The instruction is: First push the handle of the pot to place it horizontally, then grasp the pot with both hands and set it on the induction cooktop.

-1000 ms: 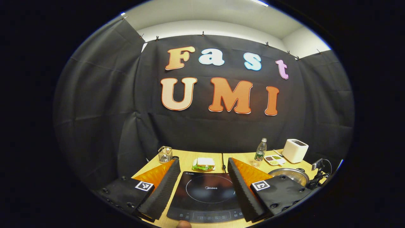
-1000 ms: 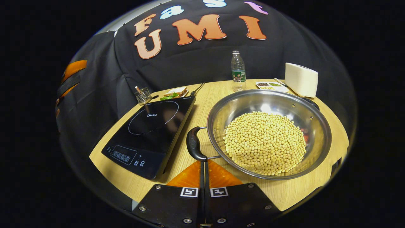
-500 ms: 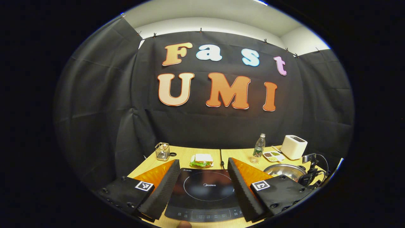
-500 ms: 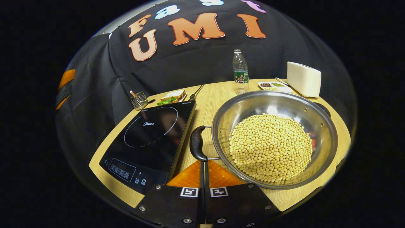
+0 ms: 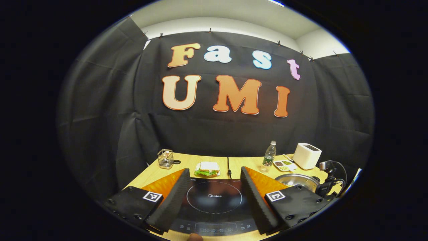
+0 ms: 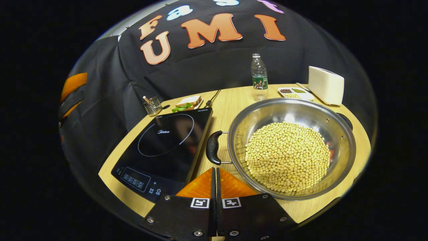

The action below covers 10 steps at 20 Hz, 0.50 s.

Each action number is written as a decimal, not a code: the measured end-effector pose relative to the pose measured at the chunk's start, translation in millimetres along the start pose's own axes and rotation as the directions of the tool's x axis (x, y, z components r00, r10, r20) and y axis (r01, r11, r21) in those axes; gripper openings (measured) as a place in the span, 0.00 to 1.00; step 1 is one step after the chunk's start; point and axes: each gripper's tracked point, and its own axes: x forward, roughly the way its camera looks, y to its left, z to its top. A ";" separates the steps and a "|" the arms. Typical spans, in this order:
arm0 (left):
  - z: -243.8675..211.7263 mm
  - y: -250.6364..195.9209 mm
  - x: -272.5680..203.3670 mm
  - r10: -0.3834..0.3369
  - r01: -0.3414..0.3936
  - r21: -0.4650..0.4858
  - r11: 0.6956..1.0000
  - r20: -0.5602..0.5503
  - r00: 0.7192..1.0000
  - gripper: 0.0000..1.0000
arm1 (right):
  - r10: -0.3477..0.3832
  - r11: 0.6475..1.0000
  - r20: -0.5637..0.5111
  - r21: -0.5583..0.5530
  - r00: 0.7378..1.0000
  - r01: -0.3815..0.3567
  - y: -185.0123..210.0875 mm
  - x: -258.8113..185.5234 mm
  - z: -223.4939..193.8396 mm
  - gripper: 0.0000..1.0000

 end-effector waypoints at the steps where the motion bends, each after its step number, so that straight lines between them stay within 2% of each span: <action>1: -1.7 -7.2 2.0 -0.012 0.012 -0.002 1.000 -0.005 1.000 0.97 | 0.014 1.000 0.010 -0.003 1.000 -0.014 0.3 -8.2 4.4 0.00; 4: -8.3 -34.3 7.7 -0.057 0.057 -0.001 0.998 -0.021 0.998 0.97 | 0.026 0.999 0.067 -0.031 0.997 -0.024 -11.1 -37.0 20.6 0.00; 10: -30.0 -98.4 19.3 -0.154 0.154 0.003 0.988 -0.068 0.986 0.98 | -0.060 0.997 0.152 -0.029 0.987 0.065 -73.4 -63.1 47.3 0.00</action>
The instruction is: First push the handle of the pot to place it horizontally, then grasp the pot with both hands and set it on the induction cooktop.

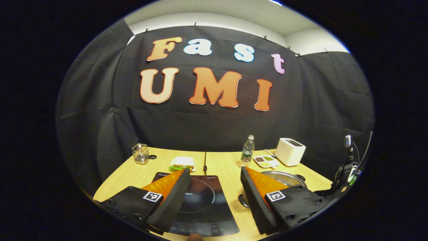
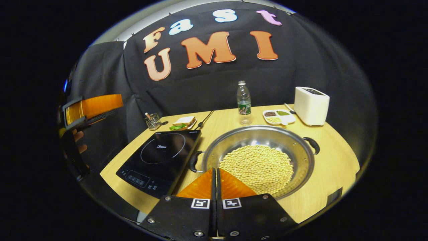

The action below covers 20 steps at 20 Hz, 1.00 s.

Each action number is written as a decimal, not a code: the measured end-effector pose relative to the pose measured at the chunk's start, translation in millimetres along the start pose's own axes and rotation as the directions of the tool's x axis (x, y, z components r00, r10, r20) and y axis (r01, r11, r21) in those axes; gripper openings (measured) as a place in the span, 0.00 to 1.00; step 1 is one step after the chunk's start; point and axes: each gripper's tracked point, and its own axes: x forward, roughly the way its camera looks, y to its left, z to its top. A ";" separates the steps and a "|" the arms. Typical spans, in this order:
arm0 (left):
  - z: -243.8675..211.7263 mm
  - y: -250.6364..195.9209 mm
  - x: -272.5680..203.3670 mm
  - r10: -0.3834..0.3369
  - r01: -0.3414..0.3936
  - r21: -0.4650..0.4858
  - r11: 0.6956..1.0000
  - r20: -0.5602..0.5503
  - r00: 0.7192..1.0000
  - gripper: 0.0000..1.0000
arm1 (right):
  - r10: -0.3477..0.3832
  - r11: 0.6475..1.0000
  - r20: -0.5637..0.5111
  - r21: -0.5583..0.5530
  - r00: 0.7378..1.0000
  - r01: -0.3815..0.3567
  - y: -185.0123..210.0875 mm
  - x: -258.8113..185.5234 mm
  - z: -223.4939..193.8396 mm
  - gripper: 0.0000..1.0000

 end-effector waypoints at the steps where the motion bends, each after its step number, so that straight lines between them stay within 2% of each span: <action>1: -6.4 -10.2 4.5 -0.016 0.016 0.003 1.000 -0.018 1.000 0.98 | -0.015 1.000 0.010 0.010 1.000 0.014 -11.2 -1.0 3.4 0.00; 6: -43.1 -54.3 26.2 -0.087 0.087 0.003 0.996 -0.102 0.991 0.98 | -0.101 0.994 0.035 0.056 0.994 0.099 -71.9 -1.0 15.3 0.09; 7: -53.7 -62.6 29.7 -0.102 0.102 -0.005 0.995 -0.126 0.987 0.97 | -0.115 0.992 0.037 0.062 0.993 0.113 -82.2 0.2 17.3 0.20; 10: -91.3 -88.3 40.8 -0.150 0.148 -0.023 0.989 -0.214 0.965 0.98 | -0.184 0.981 0.049 0.067 0.982 0.180 -118.5 3.5 23.7 0.38; 11: -101.8 -96.5 43.5 -0.168 0.164 -0.033 0.986 -0.239 0.957 0.98 | -0.205 0.977 0.047 0.068 0.978 0.201 -128.9 6.4 25.0 0.52; 13: -121.1 -103.4 49.7 -0.168 0.164 -0.041 0.986 -0.289 0.943 0.98 | -0.241 0.969 0.038 0.069 0.970 0.239 -147.6 11.5 25.6 0.70; 17: -146.4 -103.2 63.3 -0.136 0.132 -0.037 0.991 -0.352 0.926 0.98 | -0.304 0.952 0.029 0.052 0.952 0.303 -183.4 27.3 28.0 0.88; 19: -157.9 -100.6 69.8 -0.126 0.119 -0.042 0.992 -0.384 0.915 0.98 | -0.327 0.944 0.008 0.045 0.945 0.326 -196.8 41.8 27.6 0.94; 20: -163.3 -99.5 73.3 -0.118 0.108 -0.046 0.993 -0.395 0.911 0.98 | -0.331 0.943 -0.004 0.043 0.943 0.331 -200.9 48.4 27.0 0.94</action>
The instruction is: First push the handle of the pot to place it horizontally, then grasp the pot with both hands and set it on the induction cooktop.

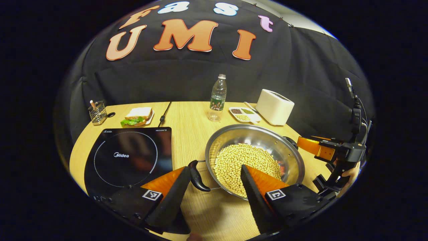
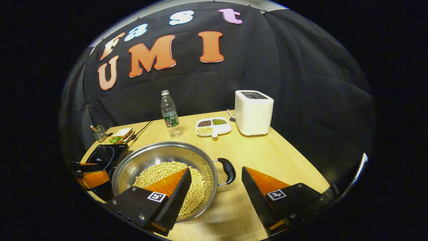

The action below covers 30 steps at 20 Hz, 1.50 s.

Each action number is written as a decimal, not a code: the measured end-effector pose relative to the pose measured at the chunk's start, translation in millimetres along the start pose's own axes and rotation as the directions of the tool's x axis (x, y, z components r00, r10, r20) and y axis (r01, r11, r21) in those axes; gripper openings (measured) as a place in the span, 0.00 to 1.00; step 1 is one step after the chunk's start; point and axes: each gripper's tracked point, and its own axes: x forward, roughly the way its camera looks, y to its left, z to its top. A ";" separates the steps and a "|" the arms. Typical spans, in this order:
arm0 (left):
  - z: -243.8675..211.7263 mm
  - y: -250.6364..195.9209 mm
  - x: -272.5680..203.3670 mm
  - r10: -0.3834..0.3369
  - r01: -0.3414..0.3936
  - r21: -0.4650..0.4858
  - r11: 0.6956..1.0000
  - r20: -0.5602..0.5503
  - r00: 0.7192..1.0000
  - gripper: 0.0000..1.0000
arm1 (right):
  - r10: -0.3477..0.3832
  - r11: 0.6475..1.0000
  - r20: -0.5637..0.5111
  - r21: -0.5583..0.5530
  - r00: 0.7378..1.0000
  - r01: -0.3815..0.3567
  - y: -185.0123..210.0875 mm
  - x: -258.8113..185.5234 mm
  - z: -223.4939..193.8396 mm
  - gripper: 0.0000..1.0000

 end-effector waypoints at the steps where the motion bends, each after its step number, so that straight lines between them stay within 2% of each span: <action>1: -1.3 1.7 3.9 0.005 -0.005 -0.009 1.000 -0.010 1.000 0.98 | -0.005 1.000 -0.011 -0.004 1.000 0.004 -2.0 6.5 -2.1 0.94; 6: -9.7 12.8 22.9 0.042 -0.044 -0.028 0.999 -0.066 0.997 0.98 | -0.005 1.000 -0.061 -0.022 0.998 0.004 -5.6 33.2 -9.6 0.94; 13: -36.8 17.4 48.3 0.048 -0.062 -0.061 0.996 -0.204 0.978 0.98 | -0.012 1.000 -0.118 -0.029 0.993 0.008 -6.1 60.7 -19.8 0.94; 14: -41.6 14.4 50.7 0.037 -0.057 -0.081 0.995 -0.226 0.973 0.98 | -0.006 1.000 -0.133 -0.025 0.991 0.003 -5.1 64.0 -23.0 0.94; 15: -44.3 10.1 54.1 0.022 -0.050 -0.107 0.993 -0.247 0.969 0.92 | 0.002 1.000 -0.149 -0.019 0.989 -0.004 -4.2 66.5 -27.4 0.94; 16: -48.6 9.7 57.6 0.017 -0.050 -0.119 0.992 -0.262 0.965 0.92 | 0.003 1.000 -0.161 -0.012 0.987 -0.005 -4.5 67.6 -29.2 0.93; 17: -46.4 10.9 57.8 0.029 -0.061 -0.115 0.991 -0.263 0.964 0.83 | 0.012 1.000 -0.169 0.002 0.986 -0.012 -2.7 69.0 -30.1 0.90; 19: -42.9 13.9 62.1 0.032 -0.060 -0.104 0.993 -0.253 0.967 0.79 | 0.028 1.000 -0.208 0.016 0.978 -0.025 2.0 69.8 -39.8 0.83; 20: -42.0 14.5 63.6 0.030 -0.058 -0.109 0.992 -0.244 0.969 0.78 | 0.029 1.000 -0.193 0.009 0.981 -0.028 2.1 68.1 -37.1 0.80; 22: -36.6 17.2 65.4 0.037 -0.062 -0.108 0.992 -0.222 0.974 0.71 | 0.034 0.999 -0.196 -0.007 0.980 -0.036 2.1 66.8 -38.2 0.70; 23: -36.4 18.2 66.3 0.040 -0.066 -0.110 0.992 -0.225 0.973 0.69 | 0.040 0.999 -0.205 0.026 0.978 -0.035 2.8 63.9 -37.7 0.64; 25: -36.1 17.7 63.0 0.045 -0.070 -0.104 0.992 -0.227 0.973 0.67 | 0.048 0.998 -0.210 0.051 0.976 -0.039 4.5 62.6 -40.1 0.59; 30: -13.9 23.6 43.6 0.056 -0.076 -0.098 0.992 -0.189 0.980 0.69 | 0.059 0.997 -0.168 0.062 0.984 -0.050 1.2 53.2 -24.6 0.59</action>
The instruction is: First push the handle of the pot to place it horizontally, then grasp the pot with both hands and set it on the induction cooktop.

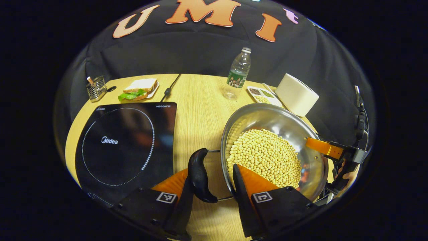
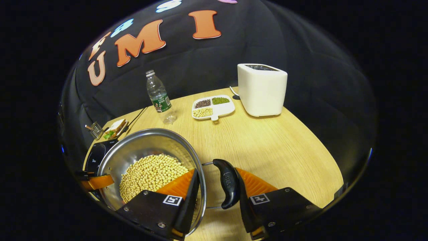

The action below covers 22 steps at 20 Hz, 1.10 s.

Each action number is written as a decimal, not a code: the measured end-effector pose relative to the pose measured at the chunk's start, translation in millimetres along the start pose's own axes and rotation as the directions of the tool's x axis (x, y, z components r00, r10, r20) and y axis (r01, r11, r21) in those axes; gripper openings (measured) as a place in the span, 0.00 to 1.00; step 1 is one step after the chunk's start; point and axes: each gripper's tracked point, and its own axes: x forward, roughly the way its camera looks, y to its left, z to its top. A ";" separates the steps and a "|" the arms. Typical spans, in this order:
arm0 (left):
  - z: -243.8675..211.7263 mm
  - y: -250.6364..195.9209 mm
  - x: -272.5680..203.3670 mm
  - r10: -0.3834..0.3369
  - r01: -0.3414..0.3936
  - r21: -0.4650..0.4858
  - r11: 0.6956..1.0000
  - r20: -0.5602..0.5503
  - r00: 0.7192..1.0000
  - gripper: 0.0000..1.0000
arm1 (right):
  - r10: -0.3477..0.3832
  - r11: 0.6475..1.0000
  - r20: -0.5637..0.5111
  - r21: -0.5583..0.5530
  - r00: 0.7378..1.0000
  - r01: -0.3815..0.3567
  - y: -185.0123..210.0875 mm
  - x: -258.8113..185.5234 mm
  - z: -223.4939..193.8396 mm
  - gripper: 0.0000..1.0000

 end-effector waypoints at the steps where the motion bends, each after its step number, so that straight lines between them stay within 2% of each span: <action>1: 5.4 1.5 -5.6 0.000 0.000 -0.004 1.000 0.009 1.000 0.67 | 0.004 1.000 0.008 -0.001 1.000 -0.004 -1.7 -4.7 3.2 0.59; 2: 9.2 4.7 -12.0 0.004 -0.004 -0.002 1.000 0.012 1.000 0.67 | 0.009 1.000 0.014 -0.001 1.000 -0.009 -3.6 -4.1 1.4 0.54; 3: 13.8 9.1 -19.7 0.010 -0.010 -0.001 1.000 0.016 1.000 0.68 | 0.015 1.000 0.021 -0.003 1.000 -0.015 -2.4 -5.2 1.7 0.59; 11: 50.9 67.6 -77.2 0.067 -0.065 -0.033 0.997 0.072 0.995 0.67 | 0.092 0.995 0.051 -0.033 0.994 -0.090 -0.2 6.9 4.3 0.59; 15: 60.9 113.1 -103.3 0.120 -0.116 -0.047 0.992 0.082 0.989 0.67 | 0.138 0.989 0.044 -0.054 0.990 -0.135 -1.4 9.5 6.7 0.59; 16: 62.7 124.4 -108.6 0.130 -0.126 -0.053 0.991 0.081 0.988 0.68 | 0.146 0.988 0.044 -0.066 0.988 -0.143 -2.9 10.5 8.7 0.54; 17: 63.2 137.3 -114.6 0.142 -0.138 -0.059 0.989 0.075 0.987 0.68 | 0.155 0.986 0.045 -0.075 0.987 -0.152 -2.5 10.1 11.1 0.59; 22: 53.9 204.6 -133.4 0.200 -0.195 -0.104 0.975 0.042 0.979 0.68 | 0.196 0.974 0.025 -0.121 0.980 -0.192 5.6 26.1 12.3 0.59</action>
